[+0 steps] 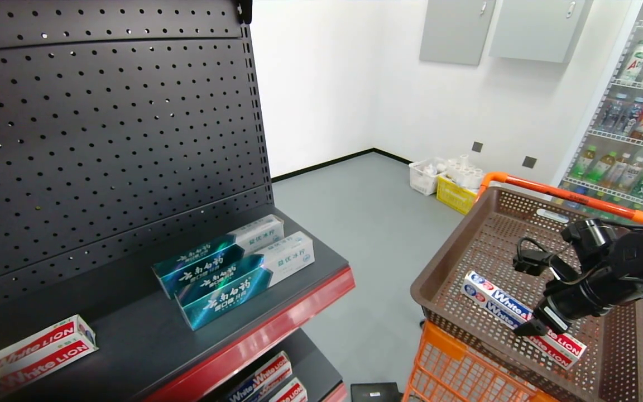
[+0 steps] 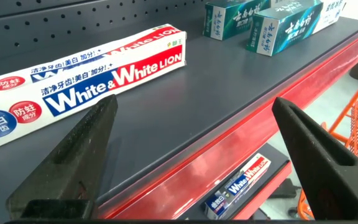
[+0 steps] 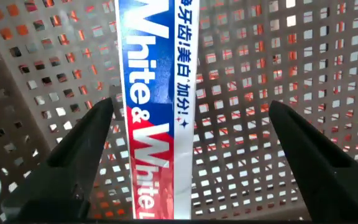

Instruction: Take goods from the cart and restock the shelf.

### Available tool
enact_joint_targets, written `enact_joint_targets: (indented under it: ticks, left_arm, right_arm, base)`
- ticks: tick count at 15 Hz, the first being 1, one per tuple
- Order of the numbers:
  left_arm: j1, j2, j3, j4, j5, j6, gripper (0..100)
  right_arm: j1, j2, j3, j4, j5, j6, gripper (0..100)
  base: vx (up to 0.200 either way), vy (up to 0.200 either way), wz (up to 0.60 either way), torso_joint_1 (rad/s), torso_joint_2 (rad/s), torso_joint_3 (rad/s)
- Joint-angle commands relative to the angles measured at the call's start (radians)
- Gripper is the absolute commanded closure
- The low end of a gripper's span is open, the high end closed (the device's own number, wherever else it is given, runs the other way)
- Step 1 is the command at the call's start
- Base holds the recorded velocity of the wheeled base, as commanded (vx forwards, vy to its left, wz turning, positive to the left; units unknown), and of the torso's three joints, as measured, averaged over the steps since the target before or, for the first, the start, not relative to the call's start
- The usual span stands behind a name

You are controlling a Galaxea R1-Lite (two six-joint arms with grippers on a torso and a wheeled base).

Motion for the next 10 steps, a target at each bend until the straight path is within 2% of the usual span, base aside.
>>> enact_joint_targets:
  ticks: [1,7,8,10]
  left_arm:
    - [0.0,0.001,0.0,-0.001,0.0,-0.002,0]
    - [0.0,0.001,0.0,-0.001,0.0,0.0,0]
    - [0.0,0.001,0.0,-0.001,0.0,0.0,0]
    - [0.0,0.001,0.0,-0.001,0.0,0.0,0]
  right_arm:
    - [-0.001,0.026,-0.001,-0.013,0.0,-0.001,0]
    - [-0.001,0.045,-0.003,-0.034,0.002,-0.002,0]
    - [0.0,0.047,-0.006,-0.037,0.003,-0.002,100]
    - [0.005,0.039,0.0,-0.045,0.0,-0.001,100]
  base:
    - [0.0,0.0,0.0,0.0,0.0,0.0]
    - [0.0,0.0,0.0,0.0,0.0,0.0]
    - [0.0,0.0,0.0,0.0,0.0,0.0]
    - [0.0,0.0,0.0,0.0,0.0,0.0]
